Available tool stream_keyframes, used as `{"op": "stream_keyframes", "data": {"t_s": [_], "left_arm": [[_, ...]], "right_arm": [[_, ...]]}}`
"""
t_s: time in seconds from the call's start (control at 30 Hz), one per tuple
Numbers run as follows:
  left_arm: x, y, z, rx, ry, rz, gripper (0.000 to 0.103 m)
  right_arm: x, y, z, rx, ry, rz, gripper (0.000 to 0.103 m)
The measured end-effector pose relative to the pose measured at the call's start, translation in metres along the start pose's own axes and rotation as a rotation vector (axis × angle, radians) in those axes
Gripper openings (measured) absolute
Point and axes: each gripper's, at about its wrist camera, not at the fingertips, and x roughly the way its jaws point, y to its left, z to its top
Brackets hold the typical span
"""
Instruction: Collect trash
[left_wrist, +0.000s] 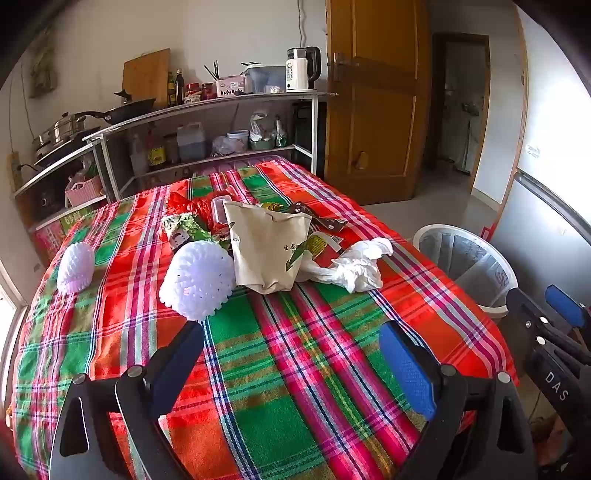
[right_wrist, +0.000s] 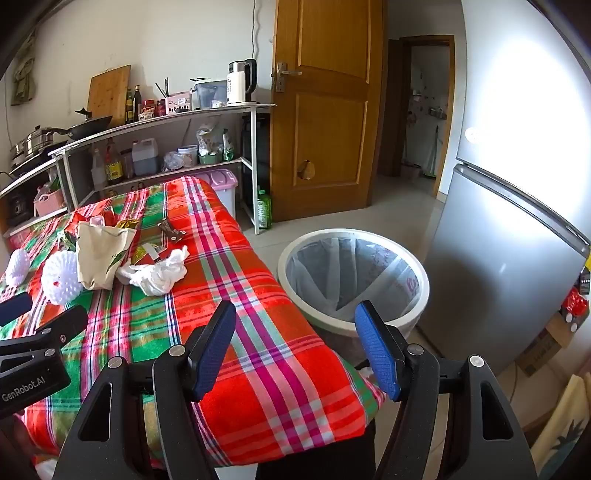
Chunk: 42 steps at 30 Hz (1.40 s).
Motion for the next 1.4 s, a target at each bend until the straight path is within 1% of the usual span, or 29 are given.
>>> {"op": "stream_keyframes", "data": {"t_s": [0.4,0.47,1.4], "left_arm": [[-0.0017,0.0059,0.0019,-0.003,-0.01,0.001,0.096],[-0.002,0.0005,0.0005,-0.004,-0.011,0.0,0.096],[-0.0014,0.0017,0.0012,-0.002,-0.004,0.003,0.096]], "right_arm": [[-0.0004,0.0011,0.0016,0.004,0.001,-0.003,0.067],[-0.0024,0.0013,0.0017,0.003,-0.003,0.0,0.068],[-0.0011,0.0003,0.0016,0.004,-0.003,0.006,0.067]]}}
